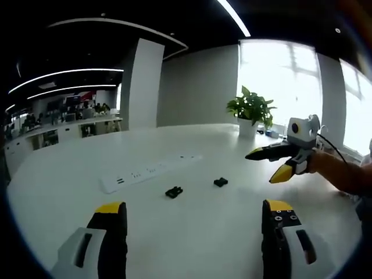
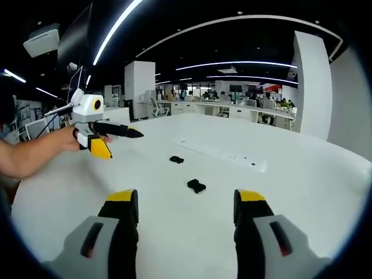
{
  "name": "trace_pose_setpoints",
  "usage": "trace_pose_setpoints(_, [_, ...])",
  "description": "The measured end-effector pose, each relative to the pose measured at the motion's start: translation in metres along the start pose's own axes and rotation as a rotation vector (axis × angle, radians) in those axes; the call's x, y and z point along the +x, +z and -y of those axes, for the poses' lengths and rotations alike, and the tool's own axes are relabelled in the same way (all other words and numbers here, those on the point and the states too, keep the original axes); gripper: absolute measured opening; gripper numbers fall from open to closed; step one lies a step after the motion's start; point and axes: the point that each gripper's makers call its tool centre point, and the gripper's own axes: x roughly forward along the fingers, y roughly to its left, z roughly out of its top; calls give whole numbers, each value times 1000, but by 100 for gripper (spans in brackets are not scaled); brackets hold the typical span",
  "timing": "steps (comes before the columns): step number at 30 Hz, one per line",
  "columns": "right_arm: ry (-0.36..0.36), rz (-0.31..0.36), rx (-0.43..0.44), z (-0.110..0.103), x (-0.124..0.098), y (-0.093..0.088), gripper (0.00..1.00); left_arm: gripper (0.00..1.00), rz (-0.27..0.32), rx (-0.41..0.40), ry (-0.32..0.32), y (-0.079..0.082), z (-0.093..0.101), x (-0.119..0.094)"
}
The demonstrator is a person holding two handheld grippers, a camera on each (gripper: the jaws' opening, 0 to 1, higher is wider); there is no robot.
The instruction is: Snap the two parts of the plastic buckle together until the buckle closes and remains connected.
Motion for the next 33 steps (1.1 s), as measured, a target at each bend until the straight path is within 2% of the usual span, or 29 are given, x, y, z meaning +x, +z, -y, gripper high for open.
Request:
trace_pose_setpoints(3, [1,-6,-2,1,2,0,65,97,6,-12,-8,0,-1,3])
trace_pose_setpoints(6, [12,8,20,0,3,3,64,96,44,-46,-32,6,2,3])
trace_pose_setpoints(9, [11,11,24,0,4,2,64,96,51,-42,-27,8,2,3])
trace_pose_setpoints(16, [11,5,19,5,9,-1,63,95,25,-20,-16,4,-3,9])
trace_pose_setpoints(22, [5,19,29,11,9,0,64,94,53,-24,-5,8,-10,13])
trace_pose_setpoints(28, [2,12,25,16,10,-4,64,94,41,-22,4,5,-16,16])
trace_pose_setpoints(33, [5,18,25,18,13,1,64,92,29,22,-2,6,-16,17])
